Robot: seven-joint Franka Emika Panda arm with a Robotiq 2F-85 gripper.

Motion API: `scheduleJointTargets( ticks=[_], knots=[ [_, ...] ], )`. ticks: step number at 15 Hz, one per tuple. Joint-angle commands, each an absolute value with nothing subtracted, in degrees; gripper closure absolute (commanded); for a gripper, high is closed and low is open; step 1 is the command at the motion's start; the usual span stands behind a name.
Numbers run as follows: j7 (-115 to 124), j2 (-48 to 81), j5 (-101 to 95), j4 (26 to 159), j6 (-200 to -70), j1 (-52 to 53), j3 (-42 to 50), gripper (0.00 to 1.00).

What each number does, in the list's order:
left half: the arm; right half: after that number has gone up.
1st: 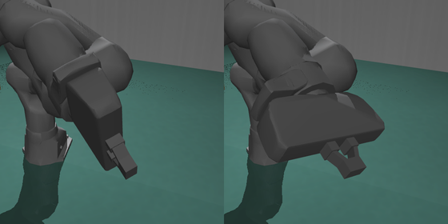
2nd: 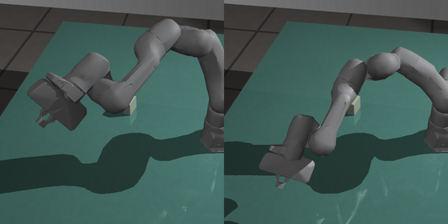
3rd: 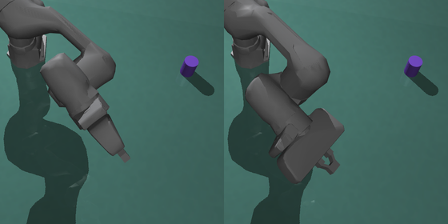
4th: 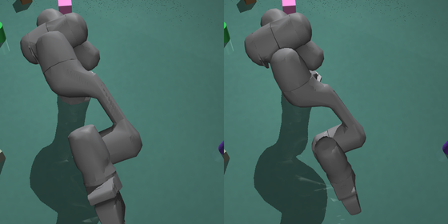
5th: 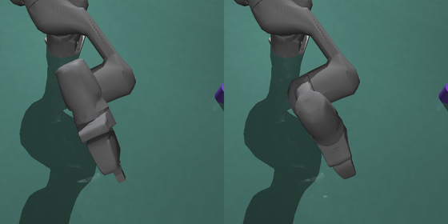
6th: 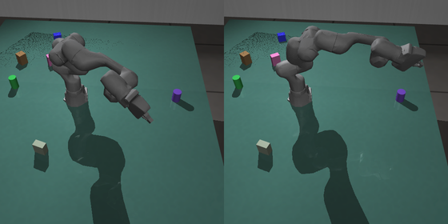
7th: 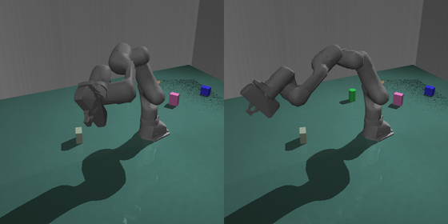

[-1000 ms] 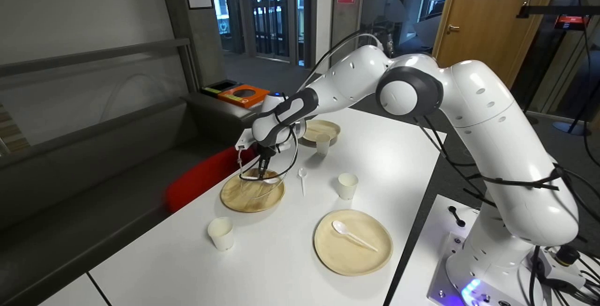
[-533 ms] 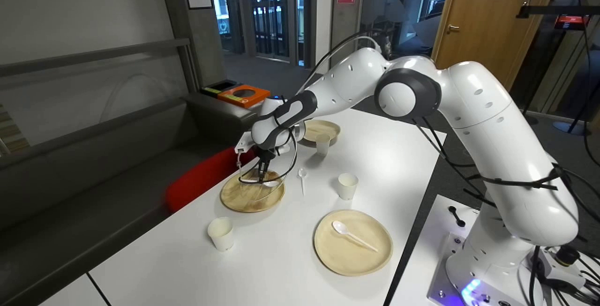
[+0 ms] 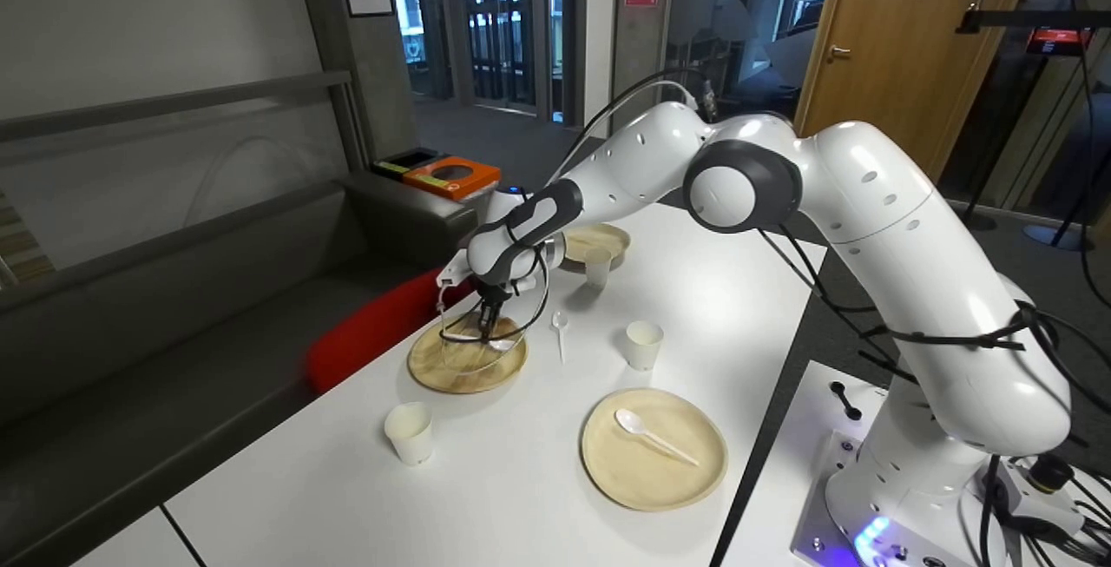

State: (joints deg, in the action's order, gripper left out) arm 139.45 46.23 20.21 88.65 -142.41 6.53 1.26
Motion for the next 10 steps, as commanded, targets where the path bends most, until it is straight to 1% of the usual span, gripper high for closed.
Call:
scheduleJointTargets(
  ticks=[1, 10],
  knots=[
    [140.91, 46.49, 22.19, 87.61, -144.00, 5.56, -0.13, 0.98],
    [146.48, 48.30, 24.88, 86.61, -145.61, 5.62, -0.10, 0.98]
  ],
)
